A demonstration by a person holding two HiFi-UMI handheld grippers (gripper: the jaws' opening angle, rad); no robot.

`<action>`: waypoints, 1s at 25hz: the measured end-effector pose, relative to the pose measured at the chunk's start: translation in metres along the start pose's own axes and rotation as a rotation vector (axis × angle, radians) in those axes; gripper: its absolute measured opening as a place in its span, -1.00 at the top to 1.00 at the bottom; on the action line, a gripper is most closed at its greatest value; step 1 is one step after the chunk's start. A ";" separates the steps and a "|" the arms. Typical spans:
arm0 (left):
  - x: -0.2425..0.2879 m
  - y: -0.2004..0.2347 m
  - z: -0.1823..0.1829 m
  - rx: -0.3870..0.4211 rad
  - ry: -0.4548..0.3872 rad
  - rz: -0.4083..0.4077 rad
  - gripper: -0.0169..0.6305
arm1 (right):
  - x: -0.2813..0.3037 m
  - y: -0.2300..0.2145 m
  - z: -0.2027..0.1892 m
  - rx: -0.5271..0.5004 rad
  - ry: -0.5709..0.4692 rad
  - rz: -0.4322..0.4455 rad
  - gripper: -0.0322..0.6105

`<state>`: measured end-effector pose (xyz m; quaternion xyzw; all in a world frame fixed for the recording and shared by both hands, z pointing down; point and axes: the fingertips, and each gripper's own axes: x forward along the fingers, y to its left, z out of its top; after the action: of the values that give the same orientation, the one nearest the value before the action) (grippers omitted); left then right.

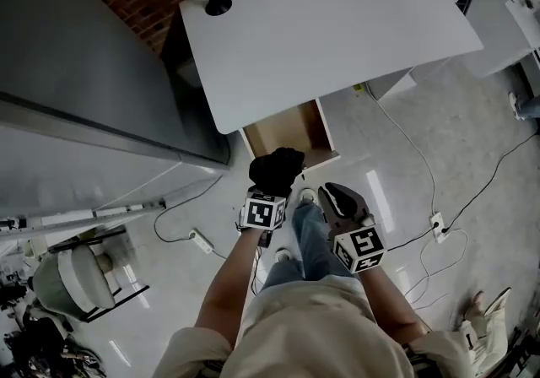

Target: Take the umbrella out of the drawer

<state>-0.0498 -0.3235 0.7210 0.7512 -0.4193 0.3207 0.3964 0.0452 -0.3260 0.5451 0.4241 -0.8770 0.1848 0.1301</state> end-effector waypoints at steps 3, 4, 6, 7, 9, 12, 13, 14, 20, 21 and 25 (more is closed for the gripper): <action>-0.030 -0.013 -0.012 0.002 -0.049 -0.002 0.18 | -0.021 0.019 0.003 0.004 -0.029 -0.014 0.83; -0.040 -0.017 -0.016 0.001 -0.064 -0.004 0.18 | -0.027 0.025 0.005 0.009 -0.038 -0.015 0.86; -0.062 -0.026 -0.027 -0.002 -0.091 -0.007 0.18 | -0.041 0.040 0.008 0.005 -0.054 -0.012 0.89; -0.073 -0.030 -0.032 -0.004 -0.104 -0.008 0.18 | -0.047 0.049 0.009 -0.003 -0.062 -0.010 0.89; -0.094 -0.038 -0.043 -0.009 -0.134 -0.010 0.18 | -0.060 0.065 0.012 -0.018 -0.079 -0.005 0.89; -0.123 -0.049 -0.058 -0.014 -0.181 -0.010 0.18 | -0.078 0.086 0.016 -0.042 -0.110 -0.003 0.89; -0.132 -0.052 -0.062 -0.015 -0.197 -0.008 0.18 | -0.084 0.092 0.016 -0.047 -0.119 -0.002 0.89; -0.142 -0.055 -0.067 -0.017 -0.213 -0.006 0.18 | -0.090 0.099 0.016 -0.049 -0.125 0.000 0.89; -0.196 -0.070 -0.097 -0.045 -0.294 0.000 0.18 | -0.128 0.135 0.017 -0.073 -0.164 0.005 0.89; -0.205 -0.072 -0.101 -0.046 -0.307 0.003 0.18 | -0.134 0.140 0.018 -0.080 -0.172 0.006 0.89; -0.239 -0.078 -0.113 -0.033 -0.365 0.018 0.18 | -0.154 0.160 0.022 -0.116 -0.206 0.015 0.89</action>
<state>-0.1029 -0.1102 0.5550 0.7866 -0.4961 0.1757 0.3229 0.0100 -0.1367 0.4314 0.4259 -0.8982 0.0899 0.0621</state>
